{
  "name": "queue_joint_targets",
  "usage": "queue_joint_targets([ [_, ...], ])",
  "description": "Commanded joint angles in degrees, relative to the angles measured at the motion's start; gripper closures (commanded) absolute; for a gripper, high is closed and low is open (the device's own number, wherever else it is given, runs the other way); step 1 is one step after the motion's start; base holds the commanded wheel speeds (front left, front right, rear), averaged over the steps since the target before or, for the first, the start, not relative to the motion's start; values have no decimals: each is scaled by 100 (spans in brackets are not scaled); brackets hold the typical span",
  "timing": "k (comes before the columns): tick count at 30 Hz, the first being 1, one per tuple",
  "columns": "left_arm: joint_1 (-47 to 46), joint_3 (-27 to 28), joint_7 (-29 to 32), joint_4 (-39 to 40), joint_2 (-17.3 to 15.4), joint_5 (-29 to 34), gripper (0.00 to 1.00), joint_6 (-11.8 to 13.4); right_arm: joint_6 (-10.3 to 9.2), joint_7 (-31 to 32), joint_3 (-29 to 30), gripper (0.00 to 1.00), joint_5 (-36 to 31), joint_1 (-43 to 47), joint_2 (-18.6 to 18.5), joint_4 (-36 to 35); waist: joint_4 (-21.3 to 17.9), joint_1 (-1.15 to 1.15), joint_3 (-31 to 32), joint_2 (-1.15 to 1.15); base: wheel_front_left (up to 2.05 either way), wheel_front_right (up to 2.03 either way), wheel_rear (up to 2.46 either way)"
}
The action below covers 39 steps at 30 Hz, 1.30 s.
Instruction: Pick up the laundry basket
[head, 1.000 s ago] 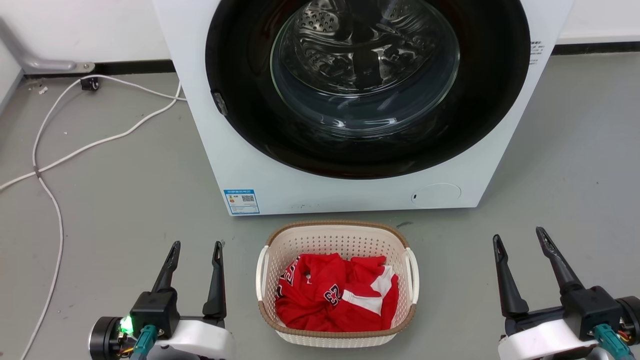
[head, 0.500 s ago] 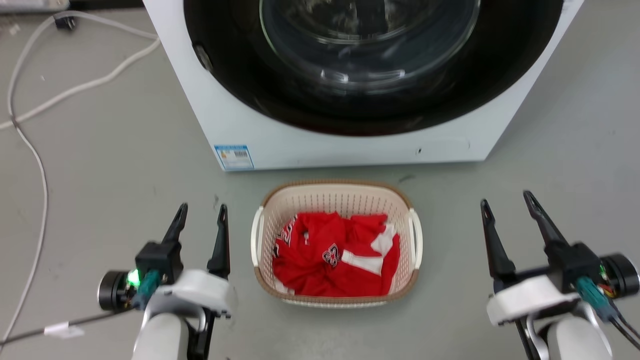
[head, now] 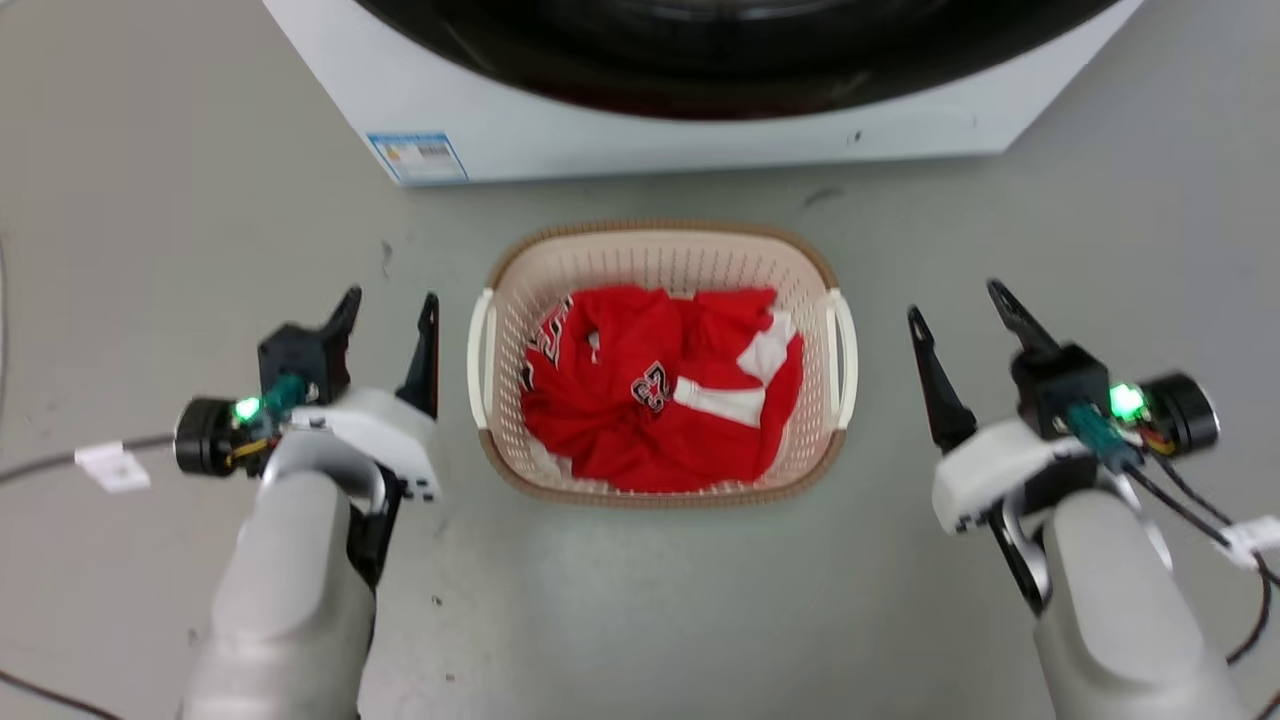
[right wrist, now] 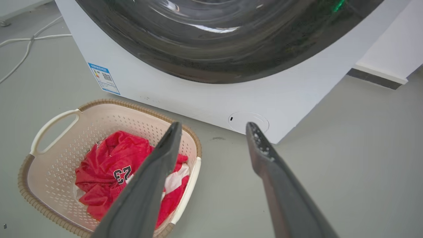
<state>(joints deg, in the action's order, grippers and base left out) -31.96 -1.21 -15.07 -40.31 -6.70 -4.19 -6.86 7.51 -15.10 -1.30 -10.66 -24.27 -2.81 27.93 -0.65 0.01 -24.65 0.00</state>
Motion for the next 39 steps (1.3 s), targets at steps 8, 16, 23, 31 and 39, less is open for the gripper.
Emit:
queue_joint_targets([
  [8,-1481,-405,124,-1772,-295,-185,0,-55,-5,-11,-304,0,-233,-1369,-16,1438,-161,-1,-1196,0,0,0,0],
  [16,-2254,-923,470,-2484,-300,-613,0,-59,-4,-11,-387,0,-240,-2210,-10,2541,-204,-1,-1761,0,0,0,0],
  [23,-2728,-1380,774,-2827,-340,-1065,0,-60,-4,-10,-517,0,-165,-2852,-11,3365,-171,-1,-2182,0,0,0,0],
  [31,-2986,-1771,994,-3019,-437,-1416,0,-60,-4,-10,-626,0,-115,-3319,-11,4034,-121,-1,-2474,0,0,0,0],
  [39,-3146,-2168,1091,-3045,-463,-1709,0,-60,-5,1,-693,0,-167,-3627,-11,4304,-89,-1,-2730,0,0,0,0],
])
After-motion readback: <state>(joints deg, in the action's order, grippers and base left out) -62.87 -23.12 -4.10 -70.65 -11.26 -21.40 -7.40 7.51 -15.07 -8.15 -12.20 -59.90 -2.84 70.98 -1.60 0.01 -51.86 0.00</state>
